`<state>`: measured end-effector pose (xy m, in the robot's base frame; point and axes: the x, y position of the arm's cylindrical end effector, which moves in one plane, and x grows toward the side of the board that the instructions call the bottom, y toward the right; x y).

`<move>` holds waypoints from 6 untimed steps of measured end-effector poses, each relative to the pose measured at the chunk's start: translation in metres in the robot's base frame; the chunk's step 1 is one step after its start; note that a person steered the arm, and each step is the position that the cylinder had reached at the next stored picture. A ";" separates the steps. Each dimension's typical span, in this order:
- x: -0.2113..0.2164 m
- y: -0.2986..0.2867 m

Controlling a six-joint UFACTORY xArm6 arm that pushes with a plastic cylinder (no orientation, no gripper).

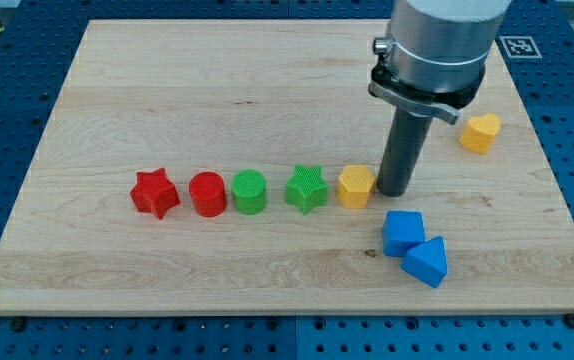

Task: Point your arm at the left of the yellow heart

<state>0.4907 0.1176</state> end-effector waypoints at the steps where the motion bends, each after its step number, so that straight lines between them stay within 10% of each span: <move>1: -0.047 0.013; 3: -0.131 0.048; 6: -0.065 0.137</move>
